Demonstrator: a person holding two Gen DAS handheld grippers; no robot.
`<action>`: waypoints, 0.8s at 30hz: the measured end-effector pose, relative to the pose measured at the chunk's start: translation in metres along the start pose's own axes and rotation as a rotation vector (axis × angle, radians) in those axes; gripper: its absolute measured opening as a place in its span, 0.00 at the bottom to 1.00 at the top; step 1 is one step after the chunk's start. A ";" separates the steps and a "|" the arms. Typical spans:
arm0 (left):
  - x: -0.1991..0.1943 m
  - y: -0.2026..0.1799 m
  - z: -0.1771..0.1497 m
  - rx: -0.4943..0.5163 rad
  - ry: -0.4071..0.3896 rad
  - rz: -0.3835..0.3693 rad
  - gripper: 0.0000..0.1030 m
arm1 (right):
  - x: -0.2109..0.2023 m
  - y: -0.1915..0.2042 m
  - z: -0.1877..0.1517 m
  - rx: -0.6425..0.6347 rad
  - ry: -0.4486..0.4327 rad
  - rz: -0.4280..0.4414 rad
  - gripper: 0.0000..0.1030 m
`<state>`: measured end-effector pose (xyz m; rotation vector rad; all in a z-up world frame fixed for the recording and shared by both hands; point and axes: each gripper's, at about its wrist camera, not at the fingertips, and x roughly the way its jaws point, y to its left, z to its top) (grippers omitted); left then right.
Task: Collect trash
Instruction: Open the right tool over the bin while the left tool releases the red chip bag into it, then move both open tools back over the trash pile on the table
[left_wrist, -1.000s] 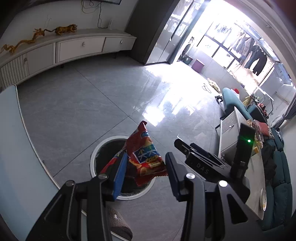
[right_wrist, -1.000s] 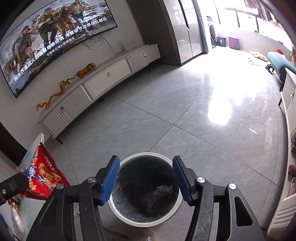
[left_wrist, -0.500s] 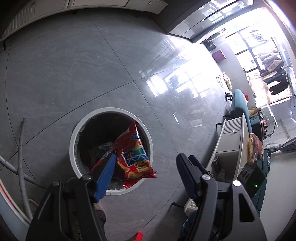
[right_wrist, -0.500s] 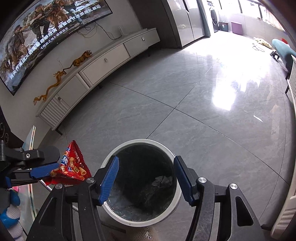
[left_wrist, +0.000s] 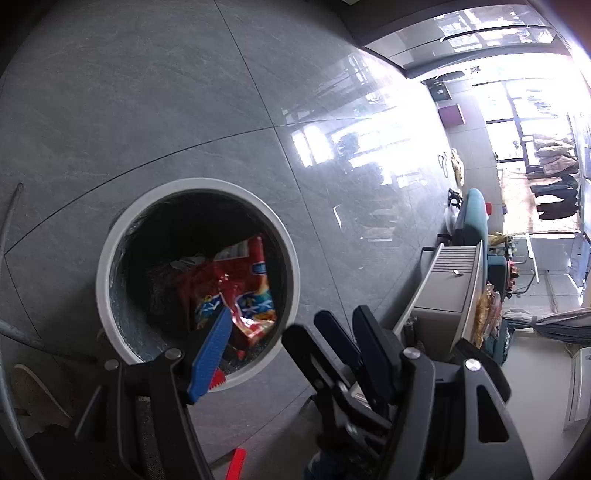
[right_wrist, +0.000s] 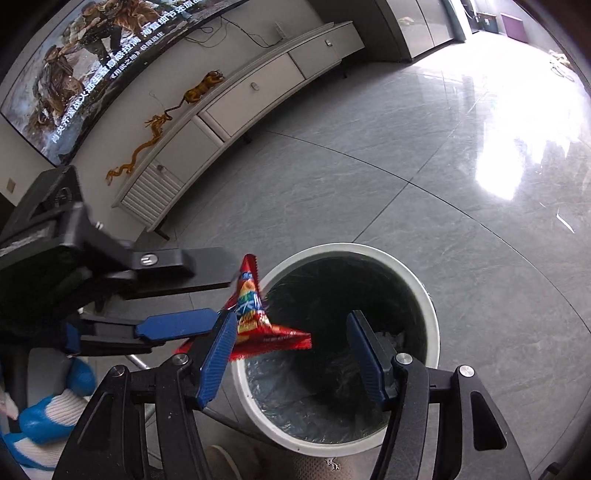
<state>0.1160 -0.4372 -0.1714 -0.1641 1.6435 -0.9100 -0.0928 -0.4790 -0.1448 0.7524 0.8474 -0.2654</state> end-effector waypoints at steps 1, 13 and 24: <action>-0.001 -0.001 0.000 0.000 0.003 -0.010 0.64 | 0.006 -0.006 0.000 0.007 0.019 -0.046 0.57; -0.069 -0.017 -0.037 0.123 -0.205 0.061 0.64 | -0.001 -0.021 -0.002 0.037 0.024 -0.176 0.57; -0.205 0.013 -0.134 0.134 -0.591 0.316 0.64 | -0.043 0.073 0.003 -0.143 -0.057 -0.085 0.57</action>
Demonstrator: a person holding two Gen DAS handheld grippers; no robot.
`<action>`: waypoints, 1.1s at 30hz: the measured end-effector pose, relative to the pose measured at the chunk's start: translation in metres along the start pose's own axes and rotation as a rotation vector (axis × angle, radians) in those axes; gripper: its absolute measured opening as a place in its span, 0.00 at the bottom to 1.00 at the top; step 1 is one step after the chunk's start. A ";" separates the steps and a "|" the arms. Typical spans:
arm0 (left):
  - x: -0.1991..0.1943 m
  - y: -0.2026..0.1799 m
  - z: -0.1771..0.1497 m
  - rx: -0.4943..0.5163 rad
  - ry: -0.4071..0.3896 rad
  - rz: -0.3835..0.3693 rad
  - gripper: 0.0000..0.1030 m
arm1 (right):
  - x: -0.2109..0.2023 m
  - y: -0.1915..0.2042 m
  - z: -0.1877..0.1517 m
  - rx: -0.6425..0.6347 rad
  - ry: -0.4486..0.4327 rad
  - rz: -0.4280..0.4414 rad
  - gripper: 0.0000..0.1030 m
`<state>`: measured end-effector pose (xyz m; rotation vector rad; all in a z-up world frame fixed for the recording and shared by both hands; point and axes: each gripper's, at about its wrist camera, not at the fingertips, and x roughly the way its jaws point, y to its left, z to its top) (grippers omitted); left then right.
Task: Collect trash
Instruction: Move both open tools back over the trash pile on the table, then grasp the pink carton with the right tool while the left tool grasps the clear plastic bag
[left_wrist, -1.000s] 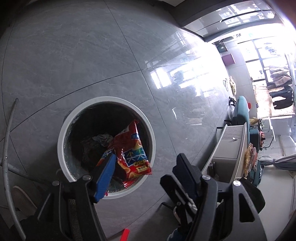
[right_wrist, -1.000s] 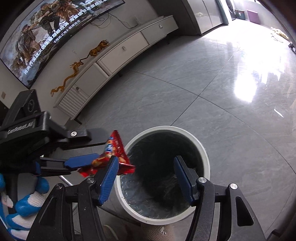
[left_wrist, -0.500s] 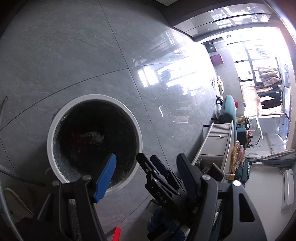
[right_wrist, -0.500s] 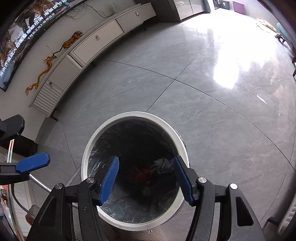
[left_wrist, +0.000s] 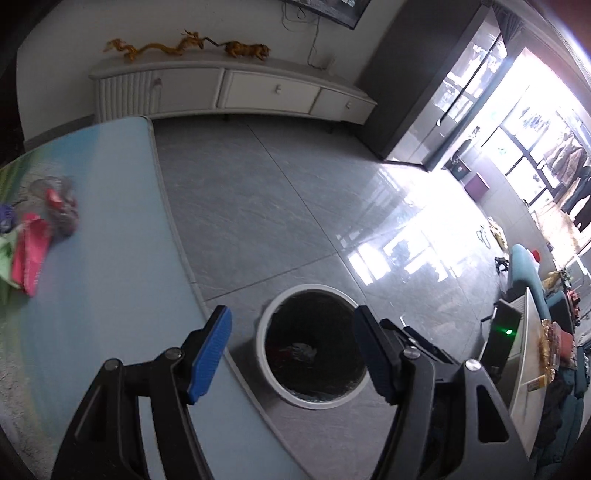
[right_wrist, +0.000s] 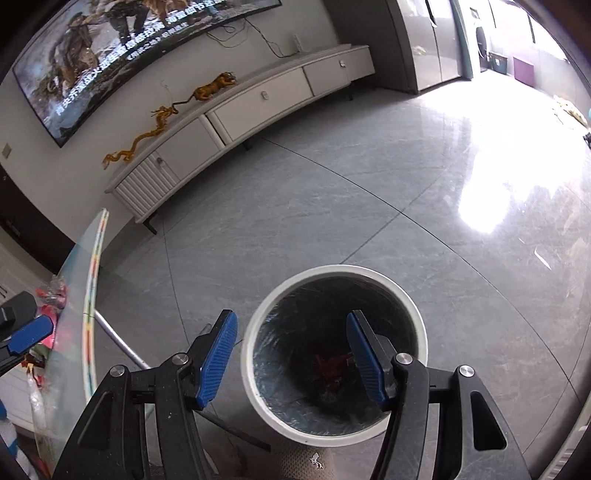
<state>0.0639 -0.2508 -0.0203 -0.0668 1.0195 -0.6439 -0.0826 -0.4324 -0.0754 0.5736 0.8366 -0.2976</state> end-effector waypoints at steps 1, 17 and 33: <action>-0.013 0.009 -0.004 -0.004 -0.023 0.016 0.64 | -0.006 0.011 0.001 -0.017 -0.007 0.016 0.57; -0.141 0.209 -0.077 -0.274 -0.201 0.268 0.64 | -0.038 0.238 -0.016 -0.346 0.020 0.290 0.55; -0.112 0.269 -0.081 -0.361 -0.131 0.282 0.56 | 0.072 0.354 -0.025 -0.415 0.209 0.322 0.42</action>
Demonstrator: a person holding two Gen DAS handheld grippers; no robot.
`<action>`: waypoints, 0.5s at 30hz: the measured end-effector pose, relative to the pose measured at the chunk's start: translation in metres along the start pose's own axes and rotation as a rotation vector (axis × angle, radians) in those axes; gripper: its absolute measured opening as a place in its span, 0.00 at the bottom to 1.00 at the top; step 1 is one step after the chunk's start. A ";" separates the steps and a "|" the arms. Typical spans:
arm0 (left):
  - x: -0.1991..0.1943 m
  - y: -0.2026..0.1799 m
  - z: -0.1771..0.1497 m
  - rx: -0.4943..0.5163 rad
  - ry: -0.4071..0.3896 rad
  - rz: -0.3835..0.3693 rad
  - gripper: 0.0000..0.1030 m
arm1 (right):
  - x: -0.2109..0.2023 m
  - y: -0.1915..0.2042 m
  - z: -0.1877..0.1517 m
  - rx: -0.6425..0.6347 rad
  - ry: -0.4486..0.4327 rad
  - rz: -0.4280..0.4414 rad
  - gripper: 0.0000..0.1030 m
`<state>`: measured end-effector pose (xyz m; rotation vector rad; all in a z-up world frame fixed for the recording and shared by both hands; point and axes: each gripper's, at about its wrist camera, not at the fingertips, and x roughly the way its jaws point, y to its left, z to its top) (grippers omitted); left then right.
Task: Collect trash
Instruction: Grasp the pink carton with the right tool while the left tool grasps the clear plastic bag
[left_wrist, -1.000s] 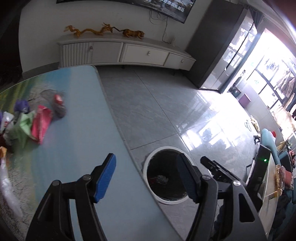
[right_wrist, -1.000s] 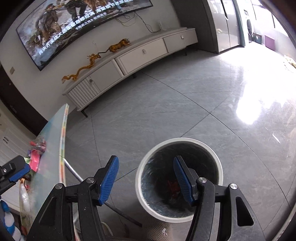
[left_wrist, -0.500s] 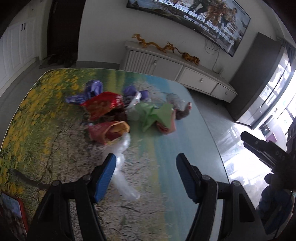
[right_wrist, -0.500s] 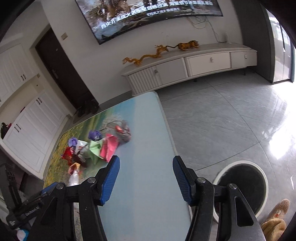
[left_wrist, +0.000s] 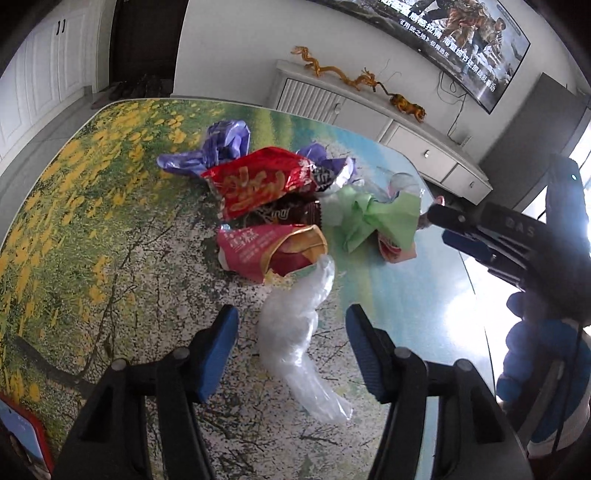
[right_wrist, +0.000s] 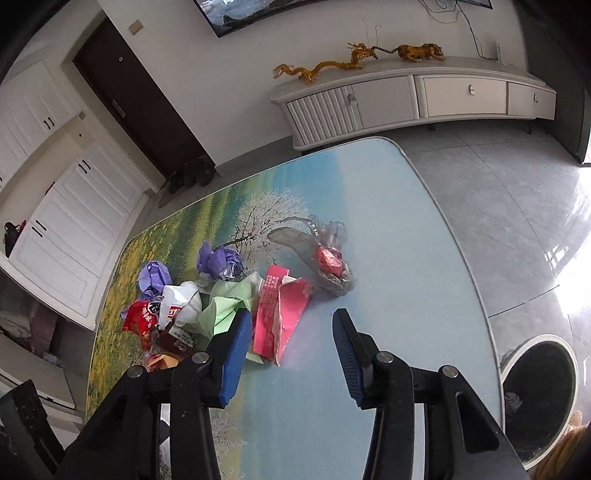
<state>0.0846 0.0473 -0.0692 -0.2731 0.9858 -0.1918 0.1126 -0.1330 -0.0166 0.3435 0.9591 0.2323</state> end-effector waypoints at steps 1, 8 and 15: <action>0.002 0.000 0.000 0.001 0.003 0.001 0.55 | 0.007 0.002 0.002 -0.001 0.009 -0.002 0.42; 0.015 0.002 -0.001 0.019 0.019 0.004 0.44 | 0.041 0.006 0.008 -0.005 0.051 -0.022 0.42; 0.018 -0.004 -0.004 0.054 0.020 -0.003 0.29 | 0.048 0.000 0.006 -0.029 0.057 -0.046 0.24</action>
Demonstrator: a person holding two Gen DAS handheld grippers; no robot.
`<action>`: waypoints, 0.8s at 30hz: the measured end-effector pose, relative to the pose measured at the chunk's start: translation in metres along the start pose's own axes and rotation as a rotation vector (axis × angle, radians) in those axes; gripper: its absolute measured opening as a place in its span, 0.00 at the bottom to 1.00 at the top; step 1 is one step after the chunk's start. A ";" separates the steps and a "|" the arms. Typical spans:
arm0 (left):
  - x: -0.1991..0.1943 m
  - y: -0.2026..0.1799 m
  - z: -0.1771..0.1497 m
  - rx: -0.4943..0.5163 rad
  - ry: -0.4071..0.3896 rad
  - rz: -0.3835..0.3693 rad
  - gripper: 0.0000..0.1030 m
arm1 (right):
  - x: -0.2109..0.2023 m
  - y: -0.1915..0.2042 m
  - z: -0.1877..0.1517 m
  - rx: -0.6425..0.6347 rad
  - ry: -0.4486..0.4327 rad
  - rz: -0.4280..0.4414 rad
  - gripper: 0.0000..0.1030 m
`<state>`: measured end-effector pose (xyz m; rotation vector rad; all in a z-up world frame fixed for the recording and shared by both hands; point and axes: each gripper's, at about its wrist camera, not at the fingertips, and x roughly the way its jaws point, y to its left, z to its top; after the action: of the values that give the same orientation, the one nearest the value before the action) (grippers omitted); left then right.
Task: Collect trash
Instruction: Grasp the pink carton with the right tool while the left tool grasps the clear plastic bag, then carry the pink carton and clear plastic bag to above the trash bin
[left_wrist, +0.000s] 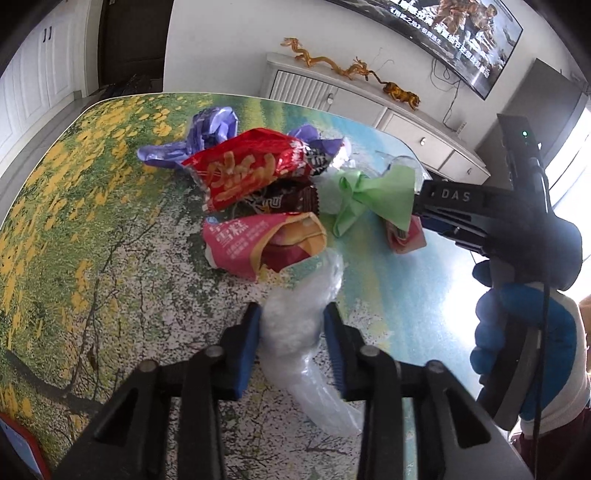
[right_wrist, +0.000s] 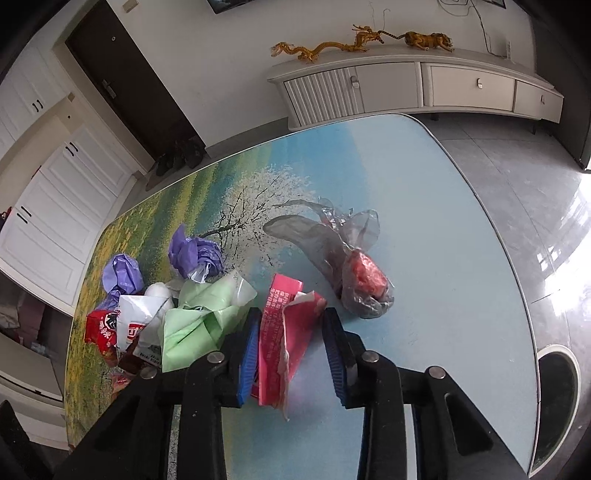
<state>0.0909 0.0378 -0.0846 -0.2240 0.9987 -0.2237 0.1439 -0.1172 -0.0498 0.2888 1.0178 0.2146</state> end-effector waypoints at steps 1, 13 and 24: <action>0.000 -0.002 -0.001 0.006 -0.003 0.000 0.29 | -0.001 -0.001 -0.002 -0.005 0.001 -0.002 0.22; -0.021 -0.022 -0.015 0.055 -0.056 0.027 0.27 | -0.050 -0.017 -0.051 -0.018 -0.030 0.037 0.12; -0.053 -0.047 -0.026 0.089 -0.109 0.010 0.27 | -0.107 -0.043 -0.096 0.041 -0.105 0.061 0.11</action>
<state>0.0376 0.0056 -0.0419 -0.1479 0.8799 -0.2440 0.0088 -0.1779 -0.0255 0.3655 0.9106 0.2314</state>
